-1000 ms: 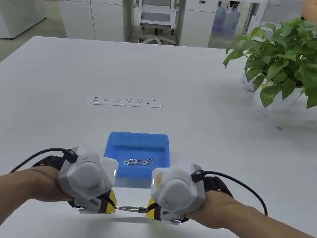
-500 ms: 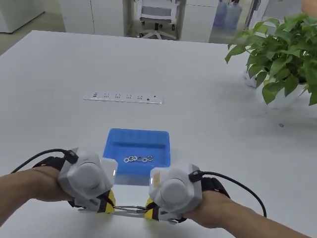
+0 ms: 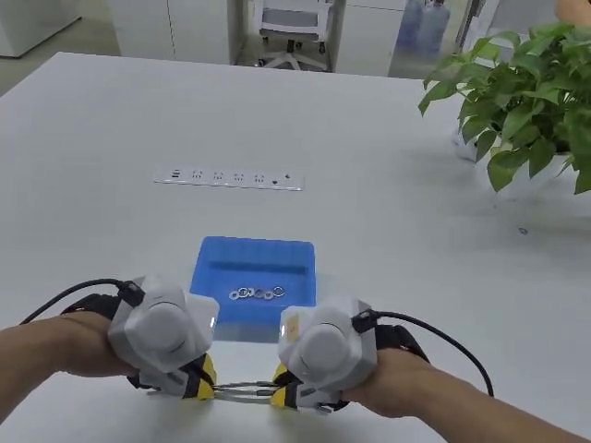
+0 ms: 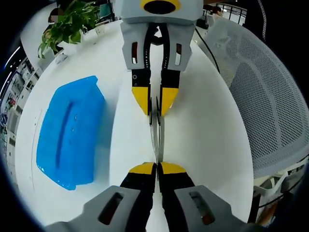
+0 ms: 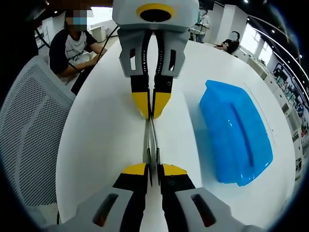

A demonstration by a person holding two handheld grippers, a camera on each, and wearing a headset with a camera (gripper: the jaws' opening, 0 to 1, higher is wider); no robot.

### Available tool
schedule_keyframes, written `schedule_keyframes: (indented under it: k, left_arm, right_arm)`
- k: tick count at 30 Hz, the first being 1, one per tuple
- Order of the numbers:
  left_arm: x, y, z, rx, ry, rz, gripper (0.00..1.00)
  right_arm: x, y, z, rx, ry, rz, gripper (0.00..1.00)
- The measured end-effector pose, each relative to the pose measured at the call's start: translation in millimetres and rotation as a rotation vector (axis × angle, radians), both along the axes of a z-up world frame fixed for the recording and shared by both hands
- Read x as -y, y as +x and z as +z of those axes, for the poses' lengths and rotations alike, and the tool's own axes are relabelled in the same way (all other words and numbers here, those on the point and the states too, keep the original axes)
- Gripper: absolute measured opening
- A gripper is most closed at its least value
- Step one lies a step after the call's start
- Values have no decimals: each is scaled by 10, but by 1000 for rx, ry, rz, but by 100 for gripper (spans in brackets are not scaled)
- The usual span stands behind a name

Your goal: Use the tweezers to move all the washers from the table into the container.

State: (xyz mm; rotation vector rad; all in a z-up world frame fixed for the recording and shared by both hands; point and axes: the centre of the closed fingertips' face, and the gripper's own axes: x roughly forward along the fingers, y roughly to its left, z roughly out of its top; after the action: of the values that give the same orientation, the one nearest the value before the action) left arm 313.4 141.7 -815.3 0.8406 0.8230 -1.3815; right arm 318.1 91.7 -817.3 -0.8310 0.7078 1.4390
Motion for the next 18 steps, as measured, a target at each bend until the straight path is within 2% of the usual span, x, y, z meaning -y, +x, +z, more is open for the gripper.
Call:
schedule_keyframes:
  k: [6, 10, 12, 13, 18]
  left_arm:
    - [9, -11, 5, -9, -9, 15, 8]
    - [8, -20, 3, -10, -10, 19, 10]
    - [-9, 42, 16, 35, -1, 23, 10]
    - [-18, 45, 24, 30, -1, 44, 10]
    - [-30, 25, 121, 24, -22, 62, 14]
  right_arm:
    - [1, -1, -2, -7, 3, -7, 12]
    - [0, 0, 5, -4, 6, -11, 15]
    - [2, -4, 18, 4, 8, -7, 17]
    - [7, -2, 38, 12, 10, -8, 18]
    - [43, 50, 145, 37, 30, -24, 23]
